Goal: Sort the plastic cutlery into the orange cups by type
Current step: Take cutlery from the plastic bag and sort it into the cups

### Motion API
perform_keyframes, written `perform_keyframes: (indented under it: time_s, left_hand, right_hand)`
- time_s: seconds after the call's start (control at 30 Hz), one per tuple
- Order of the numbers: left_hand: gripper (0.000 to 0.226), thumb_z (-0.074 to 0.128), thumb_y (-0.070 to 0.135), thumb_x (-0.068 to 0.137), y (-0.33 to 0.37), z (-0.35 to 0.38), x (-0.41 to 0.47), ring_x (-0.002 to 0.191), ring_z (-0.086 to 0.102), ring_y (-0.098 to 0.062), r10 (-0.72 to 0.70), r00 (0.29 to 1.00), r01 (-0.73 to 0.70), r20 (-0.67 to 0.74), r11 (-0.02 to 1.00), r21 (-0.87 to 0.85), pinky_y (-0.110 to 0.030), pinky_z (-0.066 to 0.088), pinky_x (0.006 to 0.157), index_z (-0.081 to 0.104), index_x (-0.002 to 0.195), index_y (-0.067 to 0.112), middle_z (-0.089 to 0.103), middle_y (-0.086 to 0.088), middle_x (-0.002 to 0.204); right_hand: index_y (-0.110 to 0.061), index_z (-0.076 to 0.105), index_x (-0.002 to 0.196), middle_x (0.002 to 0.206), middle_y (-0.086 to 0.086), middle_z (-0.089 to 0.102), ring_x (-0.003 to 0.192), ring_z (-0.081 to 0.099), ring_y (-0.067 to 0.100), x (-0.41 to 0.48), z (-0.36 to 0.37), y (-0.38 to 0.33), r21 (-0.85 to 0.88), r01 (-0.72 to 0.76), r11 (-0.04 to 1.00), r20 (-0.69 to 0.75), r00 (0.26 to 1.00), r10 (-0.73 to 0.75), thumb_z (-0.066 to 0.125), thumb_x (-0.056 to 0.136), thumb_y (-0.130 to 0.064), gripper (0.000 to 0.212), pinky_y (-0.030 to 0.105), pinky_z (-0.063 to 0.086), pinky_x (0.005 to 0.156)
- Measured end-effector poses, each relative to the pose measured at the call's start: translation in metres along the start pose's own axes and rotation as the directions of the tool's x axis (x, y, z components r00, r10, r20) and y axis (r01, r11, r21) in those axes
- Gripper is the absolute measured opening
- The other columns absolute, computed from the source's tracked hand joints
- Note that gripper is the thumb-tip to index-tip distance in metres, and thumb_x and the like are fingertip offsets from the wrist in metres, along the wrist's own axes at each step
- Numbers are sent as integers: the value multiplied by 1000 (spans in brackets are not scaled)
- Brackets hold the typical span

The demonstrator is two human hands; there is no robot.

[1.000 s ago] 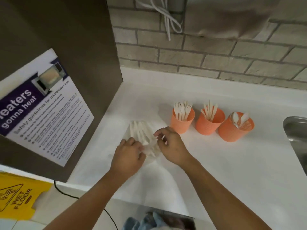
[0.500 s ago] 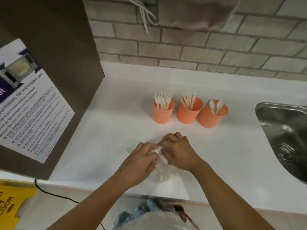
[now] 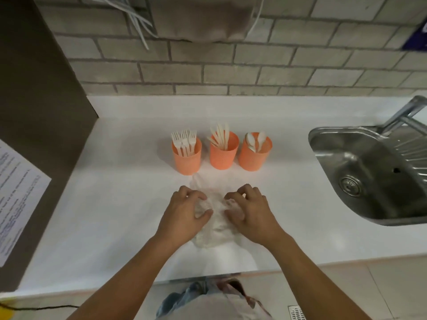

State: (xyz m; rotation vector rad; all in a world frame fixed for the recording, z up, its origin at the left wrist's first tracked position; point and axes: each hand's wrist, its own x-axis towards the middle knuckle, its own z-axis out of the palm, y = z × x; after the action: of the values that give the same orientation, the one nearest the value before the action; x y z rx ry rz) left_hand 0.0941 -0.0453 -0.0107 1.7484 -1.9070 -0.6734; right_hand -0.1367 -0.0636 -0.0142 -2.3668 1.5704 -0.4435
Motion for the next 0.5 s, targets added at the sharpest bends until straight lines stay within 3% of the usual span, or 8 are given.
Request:
perform_keyframes:
  time_s: [0.1, 0.23, 0.37, 0.5]
  left_hand:
    - [20, 71, 35, 93, 4, 6, -1, 100, 59, -10, 5, 998, -6, 57, 1000, 29, -28, 53, 86, 69, 113, 29, 59, 12, 105]
    - [5, 67, 27, 96, 9, 7, -5, 81, 60, -4, -17, 999, 16, 34, 1000, 19, -27, 53, 74, 71, 94, 30, 65, 15, 91]
    - [10, 70, 23, 94, 6, -3, -7, 78, 63, -2, -113, 994, 111, -6, 985, -133, -27, 55, 75, 73, 91, 31, 68, 17, 86]
    - [16, 73, 16, 93, -1, -13, -12, 75, 63, -6, -180, 980, 152, -87, 953, -260, -27, 55, 74, 72, 88, 31, 71, 15, 84]
  right_hand:
    - [-32, 64, 119, 107, -4, 50, 92, 47, 21, 3, 5, -9, -23, 57, 998, 35, 998, -56, 60, 92, -45, 30, 38, 47, 77]
    - [-26, 66, 101, 99, -3, 53, 84, 48, 22, 6, 16, -13, -3, 69, 998, 47, 997, -69, 42, 95, -40, 28, 44, 50, 71]
    - [-21, 68, 98, 103, -2, 52, 84, 48, 22, 10, 15, -6, 108, 62, 992, -62, 997, -55, 59, 96, -20, 9, 45, 50, 69]
    - [-15, 65, 98, 103, -2, 52, 89, 54, 23, 15, 5, 13, 244, 18, 970, -153, 988, 20, 65, 94, -5, 12, 46, 52, 78]
